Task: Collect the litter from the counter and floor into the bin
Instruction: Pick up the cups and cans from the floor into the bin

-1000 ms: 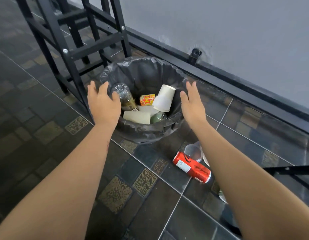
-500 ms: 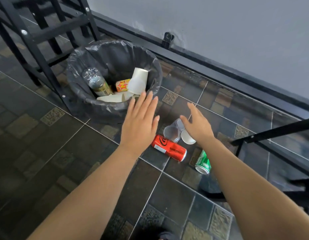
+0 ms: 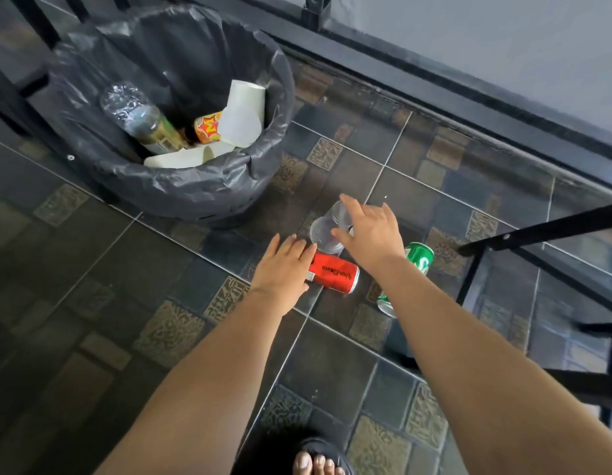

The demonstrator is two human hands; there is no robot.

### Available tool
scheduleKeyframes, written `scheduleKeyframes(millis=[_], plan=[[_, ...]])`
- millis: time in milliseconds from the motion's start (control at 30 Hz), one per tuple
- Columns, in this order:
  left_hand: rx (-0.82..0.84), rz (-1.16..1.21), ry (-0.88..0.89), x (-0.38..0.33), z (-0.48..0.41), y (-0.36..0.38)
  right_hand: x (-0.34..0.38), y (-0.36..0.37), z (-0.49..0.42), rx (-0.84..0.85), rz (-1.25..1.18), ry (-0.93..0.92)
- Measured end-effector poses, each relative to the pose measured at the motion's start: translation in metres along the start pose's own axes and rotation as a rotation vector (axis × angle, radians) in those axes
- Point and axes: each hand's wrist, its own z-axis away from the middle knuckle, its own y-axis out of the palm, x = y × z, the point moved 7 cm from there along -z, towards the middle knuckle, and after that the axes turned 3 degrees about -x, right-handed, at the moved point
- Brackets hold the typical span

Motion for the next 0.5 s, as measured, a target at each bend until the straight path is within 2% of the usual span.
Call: scheduleKeyframes(millis=[133, 267, 500], plan=[[-0.042, -0.018, -0.009, -0.002, 0.000, 0.002, 0.002, -0.003, 0.001, -0.102, -0.023, -0.042], [-0.102, 0.111, -0.028, 0.003, 0.009, -0.001, 0.000, -0.021, 0.003, -0.223, -0.182, -0.036], [-0.435, 0.311, -0.103, 0.024, 0.030, -0.052, -0.005, -0.085, 0.011, -0.526, -0.469, 0.142]])
